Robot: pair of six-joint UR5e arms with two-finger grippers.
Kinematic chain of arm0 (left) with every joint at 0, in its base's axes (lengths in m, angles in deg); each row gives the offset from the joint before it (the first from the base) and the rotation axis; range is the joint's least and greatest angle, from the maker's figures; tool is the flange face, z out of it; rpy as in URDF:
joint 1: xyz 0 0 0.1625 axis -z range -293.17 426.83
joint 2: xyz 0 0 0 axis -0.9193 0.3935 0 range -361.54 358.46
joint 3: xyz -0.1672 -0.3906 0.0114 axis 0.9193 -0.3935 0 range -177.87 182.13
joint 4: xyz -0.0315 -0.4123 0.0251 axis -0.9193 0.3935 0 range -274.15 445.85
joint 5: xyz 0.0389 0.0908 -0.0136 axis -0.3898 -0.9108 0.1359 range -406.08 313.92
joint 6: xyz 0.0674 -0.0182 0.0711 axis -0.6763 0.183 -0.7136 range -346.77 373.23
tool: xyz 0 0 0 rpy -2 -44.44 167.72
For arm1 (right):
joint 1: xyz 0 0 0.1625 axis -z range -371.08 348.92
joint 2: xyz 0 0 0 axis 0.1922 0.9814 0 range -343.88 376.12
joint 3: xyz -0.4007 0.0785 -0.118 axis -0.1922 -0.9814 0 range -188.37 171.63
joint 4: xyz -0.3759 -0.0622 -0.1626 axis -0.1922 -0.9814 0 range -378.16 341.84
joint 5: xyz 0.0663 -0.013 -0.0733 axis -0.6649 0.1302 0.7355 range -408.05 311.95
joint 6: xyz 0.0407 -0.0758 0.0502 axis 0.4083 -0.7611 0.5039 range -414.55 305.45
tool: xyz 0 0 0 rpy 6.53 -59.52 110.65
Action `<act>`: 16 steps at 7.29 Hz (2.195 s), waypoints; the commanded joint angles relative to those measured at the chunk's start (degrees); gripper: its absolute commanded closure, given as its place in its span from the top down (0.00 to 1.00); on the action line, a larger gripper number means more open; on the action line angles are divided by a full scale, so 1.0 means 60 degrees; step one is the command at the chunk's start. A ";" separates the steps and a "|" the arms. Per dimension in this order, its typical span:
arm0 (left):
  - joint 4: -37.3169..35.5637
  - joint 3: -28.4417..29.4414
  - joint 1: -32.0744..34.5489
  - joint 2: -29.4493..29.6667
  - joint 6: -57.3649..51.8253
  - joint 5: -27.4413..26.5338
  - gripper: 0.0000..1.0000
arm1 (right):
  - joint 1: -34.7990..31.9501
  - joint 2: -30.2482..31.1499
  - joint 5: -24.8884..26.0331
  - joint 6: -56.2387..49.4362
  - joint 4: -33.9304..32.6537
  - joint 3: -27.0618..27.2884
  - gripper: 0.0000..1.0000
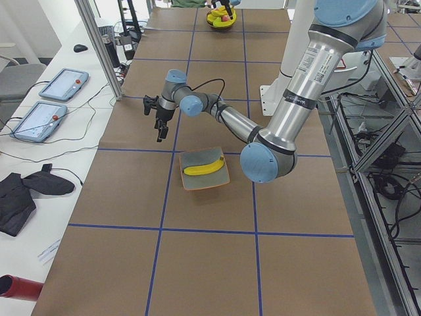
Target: Transfer all bananas from basket to plate
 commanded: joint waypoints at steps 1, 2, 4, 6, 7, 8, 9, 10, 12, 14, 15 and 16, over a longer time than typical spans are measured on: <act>0.0003 0.0040 -0.0002 0.0003 0.0000 0.0000 1.00 | 0.0029 0.0000 -0.0153 0.0017 -0.0003 0.0023 0.99; 0.0003 0.0040 -0.0002 0.0003 0.0014 0.0000 1.00 | 0.0044 0.0000 -0.0153 0.0003 -0.0003 0.0023 0.99; 0.0003 0.0026 -0.0002 -0.0011 0.0014 0.0014 1.00 | 0.0073 0.0000 -0.0241 0.0002 -0.0003 0.0023 0.99; 0.0003 0.0026 -0.0002 0.0003 0.0014 0.0000 1.00 | 0.0073 0.0000 -0.0241 -0.0012 -0.0018 0.0154 0.99; 0.0003 0.0040 -0.0002 -0.0011 0.0014 0.0000 1.00 | 0.0073 0.0029 -0.0241 0.0002 -0.0090 0.0373 0.99; 0.0003 0.0040 -0.0002 -0.0011 0.0014 0.0014 1.00 | 0.0073 0.0030 -0.0241 0.0002 -0.0135 0.0390 0.99; 0.0003 0.0040 -0.0002 -0.0011 0.0029 0.0000 1.00 | 0.0073 0.0044 -0.0241 0.0002 -0.0150 0.0448 0.99; 0.0003 0.0040 -0.0002 -0.0011 0.0029 0.0000 1.00 | 0.0073 0.0073 -0.0256 0.0002 -0.0150 0.0448 0.99; 0.0018 0.0026 -0.0002 -0.0026 0.0029 0.0000 1.00 | 0.0102 0.0073 -0.0285 0.0002 -0.0164 0.0506 0.99; 0.0018 0.0026 -0.0002 -0.0026 0.0029 0.0000 1.00 | 0.0277 0.0073 -0.0489 0.0002 -0.0150 0.0536 0.99; 0.0018 0.0026 -0.0002 -0.0026 0.0029 0.0000 1.00 | 0.0322 0.0117 -0.0519 0.0002 -0.0150 0.0536 0.99; 0.0018 0.0011 -0.0002 -0.0026 0.0029 0.0000 1.00 | 0.0351 0.0146 -0.0520 0.0002 -0.0150 0.0536 0.99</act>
